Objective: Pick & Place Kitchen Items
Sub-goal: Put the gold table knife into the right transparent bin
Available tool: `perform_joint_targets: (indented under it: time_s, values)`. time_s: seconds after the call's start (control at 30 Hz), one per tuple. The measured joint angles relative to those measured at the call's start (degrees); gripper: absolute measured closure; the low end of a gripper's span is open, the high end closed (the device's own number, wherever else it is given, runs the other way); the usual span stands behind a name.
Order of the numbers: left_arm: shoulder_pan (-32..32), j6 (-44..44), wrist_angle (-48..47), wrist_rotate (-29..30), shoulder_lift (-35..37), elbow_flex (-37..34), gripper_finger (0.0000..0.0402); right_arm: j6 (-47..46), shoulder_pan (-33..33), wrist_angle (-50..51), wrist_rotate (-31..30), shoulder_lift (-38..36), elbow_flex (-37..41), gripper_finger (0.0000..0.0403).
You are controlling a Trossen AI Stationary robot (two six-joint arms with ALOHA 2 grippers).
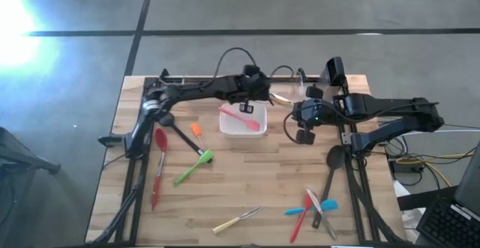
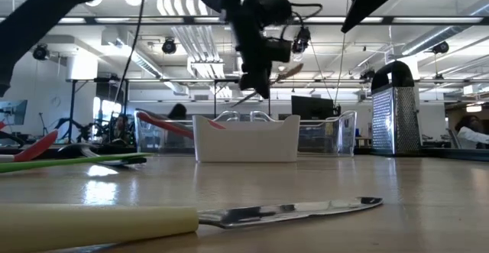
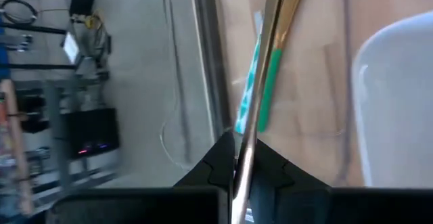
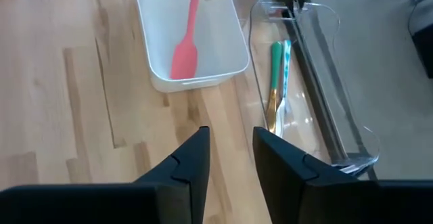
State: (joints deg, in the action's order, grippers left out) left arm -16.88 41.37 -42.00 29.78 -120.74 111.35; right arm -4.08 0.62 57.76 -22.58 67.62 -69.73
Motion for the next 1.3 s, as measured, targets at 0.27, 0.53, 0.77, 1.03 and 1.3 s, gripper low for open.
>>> perform_joint_targets:
  time_s: [0.27,0.53,0.77,1.03,1.3]
  values:
    - [0.85,9.17,-5.99,3.71,-14.18,20.58,0.0379,-0.22,-0.04,0.79,-0.01,-4.48,2.24,0.0312]
    - [1.51,14.93,-1.14,2.54,-16.16,18.56,0.0379,-2.22,-0.12,0.27,-1.56,-14.5,8.35,0.0323]
    - [1.73,10.79,-2.62,2.94,-16.19,20.15,0.0379,-3.32,-0.13,-5.72,-2.42,-21.07,15.17,0.0328]
    - [2.58,-0.03,-12.5,-0.88,-12.51,23.3,0.0379,1.58,-0.11,-17.77,1.45,-18.26,20.62,0.0315]
    - [1.73,-15.36,-14.88,-23.94,-7.05,23.52,0.0379,-0.24,-0.11,-17.49,1.54,-16.25,21.15,0.0313]
